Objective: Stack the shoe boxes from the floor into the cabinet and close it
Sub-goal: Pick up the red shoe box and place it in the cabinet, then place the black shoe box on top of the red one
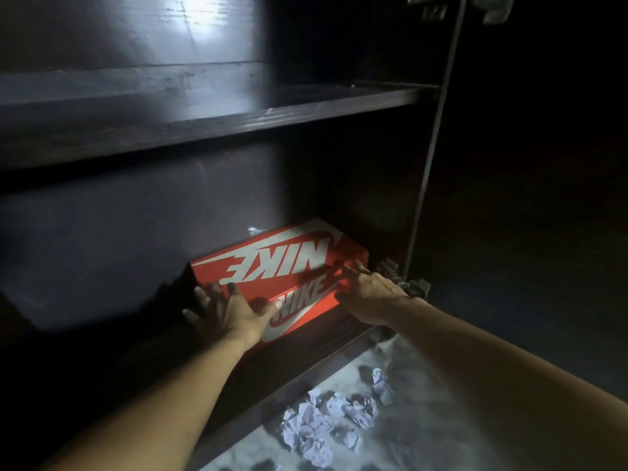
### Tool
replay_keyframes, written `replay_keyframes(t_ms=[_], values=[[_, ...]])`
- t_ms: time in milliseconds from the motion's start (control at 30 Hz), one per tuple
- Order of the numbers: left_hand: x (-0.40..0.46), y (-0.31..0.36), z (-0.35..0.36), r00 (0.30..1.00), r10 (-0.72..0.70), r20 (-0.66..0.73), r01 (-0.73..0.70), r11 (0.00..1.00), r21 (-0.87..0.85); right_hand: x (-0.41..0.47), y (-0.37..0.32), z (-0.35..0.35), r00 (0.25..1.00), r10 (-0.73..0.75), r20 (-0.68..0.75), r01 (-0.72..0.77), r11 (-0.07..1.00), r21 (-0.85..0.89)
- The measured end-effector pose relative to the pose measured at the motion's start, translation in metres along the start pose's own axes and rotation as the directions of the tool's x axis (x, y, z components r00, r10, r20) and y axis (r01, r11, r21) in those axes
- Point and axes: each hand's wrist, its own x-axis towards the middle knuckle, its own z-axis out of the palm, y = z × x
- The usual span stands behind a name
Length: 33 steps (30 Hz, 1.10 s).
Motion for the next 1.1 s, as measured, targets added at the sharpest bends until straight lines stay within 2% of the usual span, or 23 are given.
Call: replay_keyframes(t_ms=[100, 133, 233, 400, 500, 633, 733, 833, 1033, 1100], values=[[-0.028, 0.027, -0.018, 0.984, 0.127, 0.127, -0.074, 0.931, -0.358, -0.051, 0.004, -0.032, 1.000, -0.025, 0.013, 0.026, 0.998, -0.061], [-0.040, 0.037, -0.028, 0.970, 0.173, 0.172, -0.092, 0.913, -0.398, -0.071, 0.006, -0.044, 0.999, -0.023, 0.026, 0.025, 0.996, -0.085], [-0.091, 0.071, -0.069, 0.887, 0.331, 0.322, -0.200, 0.903, -0.380, -0.151, 0.010, -0.089, 1.000, -0.002, 0.030, 0.005, 0.996, -0.091], [-0.204, 0.134, -0.132, 0.663, 0.539, 0.520, -0.486, 0.838, -0.248, -0.305, 0.037, -0.142, 0.994, 0.112, -0.002, -0.111, 0.980, -0.163], [-0.281, 0.173, -0.162, 0.533, 0.622, 0.573, -0.649, 0.736, -0.195, -0.404, 0.059, -0.166, 0.979, 0.198, -0.049, -0.204, 0.957, -0.204], [-0.386, 0.222, -0.178, 0.343, 0.763, 0.548, -0.801, 0.542, -0.253, -0.537, 0.087, -0.187, 0.943, 0.308, -0.125, -0.326, 0.931, -0.163], [-0.475, 0.249, -0.177, 0.151, 0.818, 0.556, -0.852, 0.393, -0.347, -0.637, 0.099, -0.191, 0.883, 0.436, -0.175, -0.457, 0.884, -0.101], [-0.554, 0.261, -0.168, -0.018, 0.817, 0.576, -0.818, 0.319, -0.479, -0.724, 0.109, -0.181, 0.784, 0.595, -0.175, -0.610, 0.791, -0.047], [-0.675, 0.259, -0.126, -0.224, 0.756, 0.615, -0.764, 0.256, -0.593, -0.861, 0.130, -0.128, 0.543, 0.832, -0.114, -0.828, 0.553, 0.094], [-0.706, 0.249, -0.109, -0.270, 0.730, 0.628, -0.747, 0.253, -0.615, -0.895, 0.135, -0.102, 0.478, 0.876, -0.065, -0.869, 0.482, 0.110]])
